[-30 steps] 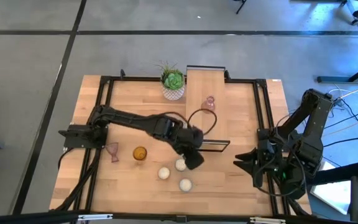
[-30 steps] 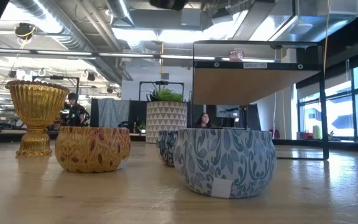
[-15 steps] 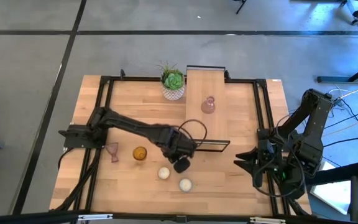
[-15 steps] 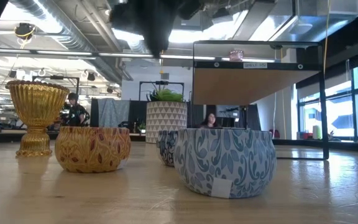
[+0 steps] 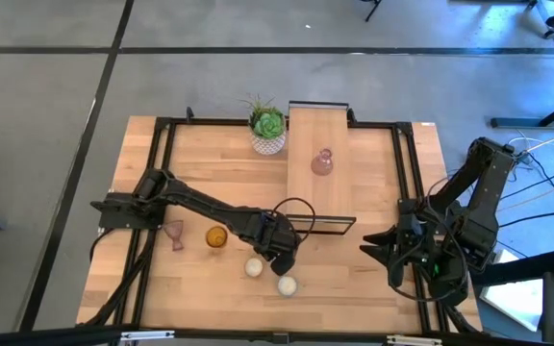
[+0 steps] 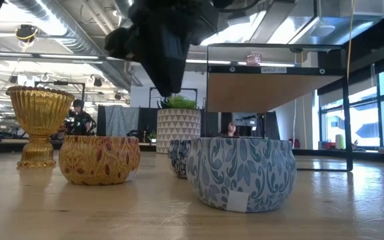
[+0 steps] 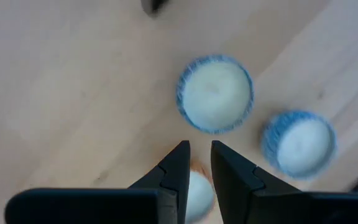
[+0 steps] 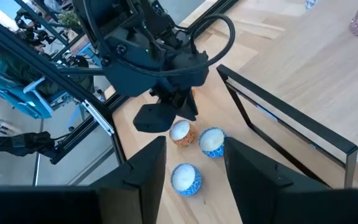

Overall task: Pick & Place candle stick holders
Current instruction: Put the orange patterned scented candle on the shelf

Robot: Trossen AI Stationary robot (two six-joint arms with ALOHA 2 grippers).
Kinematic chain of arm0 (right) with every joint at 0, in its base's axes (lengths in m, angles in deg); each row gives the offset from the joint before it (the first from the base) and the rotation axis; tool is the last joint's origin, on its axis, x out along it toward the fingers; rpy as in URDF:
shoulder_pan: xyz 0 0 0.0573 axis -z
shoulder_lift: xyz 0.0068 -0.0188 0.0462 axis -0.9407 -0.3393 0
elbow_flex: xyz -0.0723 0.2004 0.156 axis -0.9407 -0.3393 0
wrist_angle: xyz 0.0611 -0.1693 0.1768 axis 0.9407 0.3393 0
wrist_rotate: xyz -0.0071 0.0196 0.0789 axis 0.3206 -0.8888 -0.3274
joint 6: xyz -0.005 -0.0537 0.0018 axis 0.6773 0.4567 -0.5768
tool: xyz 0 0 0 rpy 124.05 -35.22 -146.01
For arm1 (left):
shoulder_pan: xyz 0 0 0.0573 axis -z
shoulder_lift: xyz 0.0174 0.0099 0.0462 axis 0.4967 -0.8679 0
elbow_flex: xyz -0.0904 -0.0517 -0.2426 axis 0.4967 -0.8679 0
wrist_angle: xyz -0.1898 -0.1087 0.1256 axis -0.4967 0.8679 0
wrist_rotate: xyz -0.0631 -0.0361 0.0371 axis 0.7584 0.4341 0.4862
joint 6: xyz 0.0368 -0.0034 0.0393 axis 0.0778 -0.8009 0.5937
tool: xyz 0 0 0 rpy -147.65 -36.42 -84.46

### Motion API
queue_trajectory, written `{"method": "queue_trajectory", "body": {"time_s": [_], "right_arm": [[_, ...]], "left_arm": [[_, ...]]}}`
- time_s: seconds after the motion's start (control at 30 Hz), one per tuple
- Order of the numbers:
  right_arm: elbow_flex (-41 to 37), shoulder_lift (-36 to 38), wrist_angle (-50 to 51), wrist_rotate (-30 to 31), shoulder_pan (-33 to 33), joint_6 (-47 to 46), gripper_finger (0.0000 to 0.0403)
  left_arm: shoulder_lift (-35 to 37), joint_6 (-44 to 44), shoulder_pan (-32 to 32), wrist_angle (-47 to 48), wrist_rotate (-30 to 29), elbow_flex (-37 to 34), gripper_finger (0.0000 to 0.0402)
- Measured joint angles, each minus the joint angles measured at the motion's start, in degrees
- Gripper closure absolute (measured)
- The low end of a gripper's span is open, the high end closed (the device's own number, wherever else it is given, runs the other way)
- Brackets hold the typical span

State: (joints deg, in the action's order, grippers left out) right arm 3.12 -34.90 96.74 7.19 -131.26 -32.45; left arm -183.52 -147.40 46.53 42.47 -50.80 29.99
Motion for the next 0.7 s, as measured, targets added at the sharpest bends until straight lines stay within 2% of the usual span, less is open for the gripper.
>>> {"method": "queue_trajectory", "body": {"time_s": [0.33, 0.7], "right_arm": [[0.02, -0.02, 0.2, -1.36, 0.39, 0.37, 0.0238], [0.04, -0.2, 0.17, -2.76, 0.36, 0.56, 0.0238]], "left_arm": [[-2.12, -1.11, -0.41, -4.18, -0.99, 0.02, 0.0341], [-2.75, -3.25, 0.03, -3.14, -0.85, -0.02, 0.0341]]}}
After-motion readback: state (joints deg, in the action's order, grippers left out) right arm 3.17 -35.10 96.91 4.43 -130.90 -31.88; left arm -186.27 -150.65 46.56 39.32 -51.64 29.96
